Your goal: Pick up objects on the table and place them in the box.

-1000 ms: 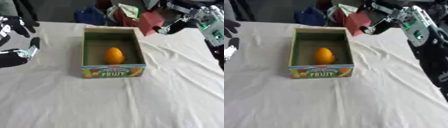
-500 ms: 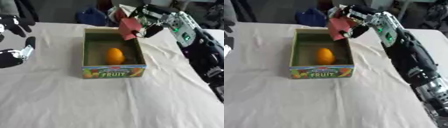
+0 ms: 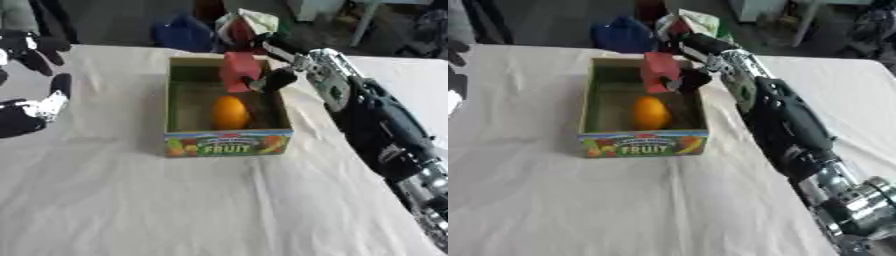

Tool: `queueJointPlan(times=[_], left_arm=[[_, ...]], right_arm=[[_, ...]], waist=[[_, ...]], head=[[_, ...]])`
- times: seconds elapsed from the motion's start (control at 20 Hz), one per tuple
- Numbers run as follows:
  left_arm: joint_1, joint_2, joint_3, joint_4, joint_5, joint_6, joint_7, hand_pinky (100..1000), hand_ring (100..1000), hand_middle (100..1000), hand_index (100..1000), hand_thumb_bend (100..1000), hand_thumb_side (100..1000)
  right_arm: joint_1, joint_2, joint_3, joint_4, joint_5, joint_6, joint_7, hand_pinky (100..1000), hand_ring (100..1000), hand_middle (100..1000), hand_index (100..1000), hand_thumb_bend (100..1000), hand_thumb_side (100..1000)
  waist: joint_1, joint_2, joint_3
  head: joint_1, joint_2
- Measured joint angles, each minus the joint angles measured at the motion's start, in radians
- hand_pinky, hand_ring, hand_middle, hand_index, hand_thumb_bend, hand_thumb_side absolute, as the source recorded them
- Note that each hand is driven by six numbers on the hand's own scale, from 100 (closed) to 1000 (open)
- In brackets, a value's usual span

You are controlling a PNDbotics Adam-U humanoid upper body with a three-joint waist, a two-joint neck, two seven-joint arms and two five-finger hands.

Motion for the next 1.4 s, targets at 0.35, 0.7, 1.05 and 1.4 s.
queueJointPlan(times=[0.35,0.7,1.05,1.4], left_arm=[[0.011,0.000,0.001,0.000,0.000,0.004,0.004,637,580,608,831,100,536],[0.053,0.001,0.023,0.001,0.000,0.019,0.029,632,577,606,833,100,535],[0.112,0.006,0.070,-0.003,0.029,0.043,0.103,620,571,602,834,100,544],[0.189,0.010,0.119,-0.041,0.114,0.050,0.209,611,567,600,837,100,565]], right_arm=[[0.023,-0.010,0.023,-0.036,0.013,-0.015,0.015,855,921,928,959,427,535],[0.124,-0.106,0.043,-0.241,-0.166,0.003,-0.027,822,900,880,935,240,420],[0.299,-0.262,0.008,-0.564,-0.449,0.123,-0.139,785,871,819,899,141,403],[0.483,-0.313,-0.098,-0.777,-0.640,0.220,-0.270,765,853,793,883,100,418]], waist=[[-0.001,0.000,-0.015],[0.008,0.001,-0.051],[0.015,-0.001,-0.086],[0.025,-0.004,-0.100]], head=[[0.009,-0.001],[0.035,-0.008],[0.063,-0.008],[0.085,-0.008]])
